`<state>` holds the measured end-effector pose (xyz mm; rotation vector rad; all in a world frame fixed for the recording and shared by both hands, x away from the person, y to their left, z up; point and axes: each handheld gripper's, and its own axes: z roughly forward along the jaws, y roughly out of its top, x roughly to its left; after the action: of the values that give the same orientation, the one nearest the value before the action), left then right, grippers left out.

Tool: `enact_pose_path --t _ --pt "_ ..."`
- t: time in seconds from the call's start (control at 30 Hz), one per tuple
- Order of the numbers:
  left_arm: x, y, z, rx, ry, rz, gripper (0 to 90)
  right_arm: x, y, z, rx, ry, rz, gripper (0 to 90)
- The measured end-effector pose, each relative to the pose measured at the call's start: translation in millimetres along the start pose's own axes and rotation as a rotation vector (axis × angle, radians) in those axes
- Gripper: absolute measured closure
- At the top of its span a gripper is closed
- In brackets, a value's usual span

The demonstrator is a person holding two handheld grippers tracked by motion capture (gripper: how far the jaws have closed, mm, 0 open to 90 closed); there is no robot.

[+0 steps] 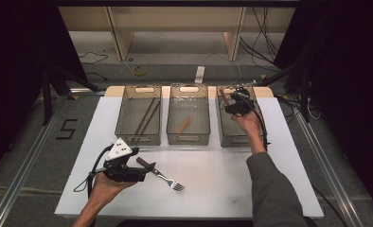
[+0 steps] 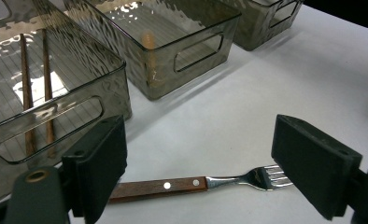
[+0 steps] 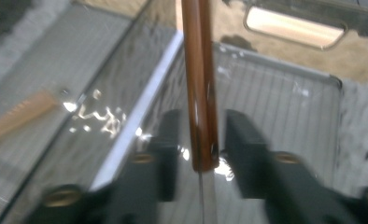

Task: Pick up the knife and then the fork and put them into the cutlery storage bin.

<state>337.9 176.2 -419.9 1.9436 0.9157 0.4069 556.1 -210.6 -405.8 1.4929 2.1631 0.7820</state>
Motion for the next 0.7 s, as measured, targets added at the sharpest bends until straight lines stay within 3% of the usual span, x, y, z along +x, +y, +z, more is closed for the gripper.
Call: enact_pose_path --t 0.1,0.27,0.47,0.7 --pt "1.0 0.1 -0.5 -0.006 0.004 -0.003 17.5 0.0 0.3 -3.6 -0.011 0.021 0.017 49.9" --pt "3.8 -0.4 0.0 0.017 0.017 -0.006 17.5 2.6 0.7 -16.8 -0.047 0.025 -0.019 44.5" --pt "7.4 0.2 -0.3 0.018 0.037 -0.012 17.6 13.2 -9.3 -40.1 -0.096 0.106 -0.082 40.0" --pt "12.5 1.6 1.7 0.027 0.058 -0.027 17.7 29.4 -37.0 -70.7 -0.164 0.19 -0.142 36.4"
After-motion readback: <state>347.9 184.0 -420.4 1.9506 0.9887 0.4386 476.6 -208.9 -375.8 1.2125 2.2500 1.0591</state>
